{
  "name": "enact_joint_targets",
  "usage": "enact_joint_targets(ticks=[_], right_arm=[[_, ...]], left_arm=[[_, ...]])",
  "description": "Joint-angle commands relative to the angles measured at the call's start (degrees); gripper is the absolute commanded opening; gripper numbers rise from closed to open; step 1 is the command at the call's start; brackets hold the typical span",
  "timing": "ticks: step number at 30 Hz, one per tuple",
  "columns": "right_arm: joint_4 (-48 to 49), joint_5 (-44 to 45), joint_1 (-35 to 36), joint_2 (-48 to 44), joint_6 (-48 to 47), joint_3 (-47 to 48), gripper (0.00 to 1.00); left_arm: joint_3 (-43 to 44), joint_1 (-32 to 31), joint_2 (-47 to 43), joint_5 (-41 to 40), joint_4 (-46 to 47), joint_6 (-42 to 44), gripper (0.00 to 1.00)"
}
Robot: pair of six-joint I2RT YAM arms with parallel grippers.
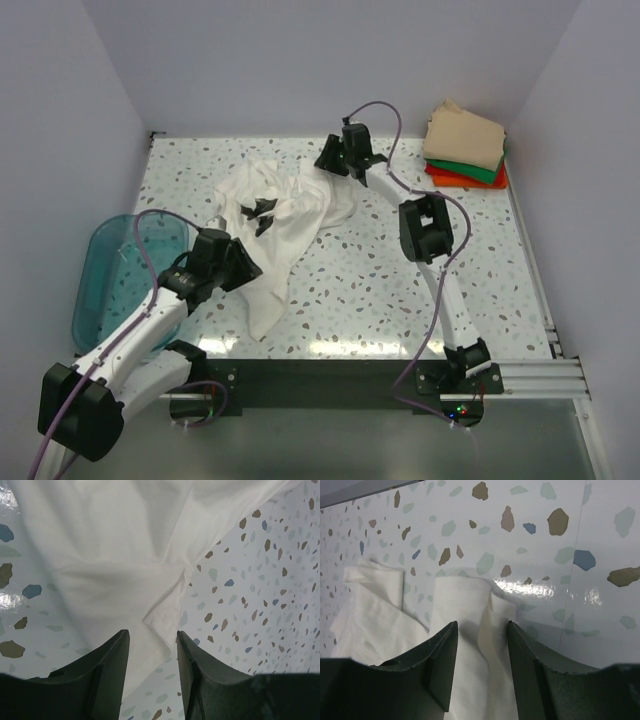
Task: Fold and stack the t-shirts
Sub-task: Flatten the tshirt out
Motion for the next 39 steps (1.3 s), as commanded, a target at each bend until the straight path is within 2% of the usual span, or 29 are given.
enact_joint_targets(ticks=[1,7,22,28,35,39], right_arm=[[4.39,1.81,0.55,-1.91,-0.94,-0.83,0.47],[8.6,6.46,0.9,-6.66,-4.36,-7.42,0.47],[9.93,9.11,3.53,-8.51,-10.7,-8.05,0.48],[8.09,9.98,4.06,-6.31,-12.19,-3.66,0.48],[8.79,10.87,4.24,-6.66,-14.13,-2.95,0.49],[5.89,10.16,4.24,-4.38,-14.48,1.09,0.49]], left_arm=[[-1.0,-0.29,-1.42,0.71,-0.11,-0.64,0.47],[-2.14,-0.29,-1.68,0.71,-0.38,-1.0,0.47],[-2.58,-0.37,-1.24,0.09,-0.64,-0.64,0.47],[-2.76,-0.37,-0.98,0.27,-0.46,-0.73,0.47],[-3.37,-0.37,-0.63,0.27,-0.11,-0.73,0.47],[-3.46,-0.28,-0.19,0.53,0.33,-0.73,0.47]])
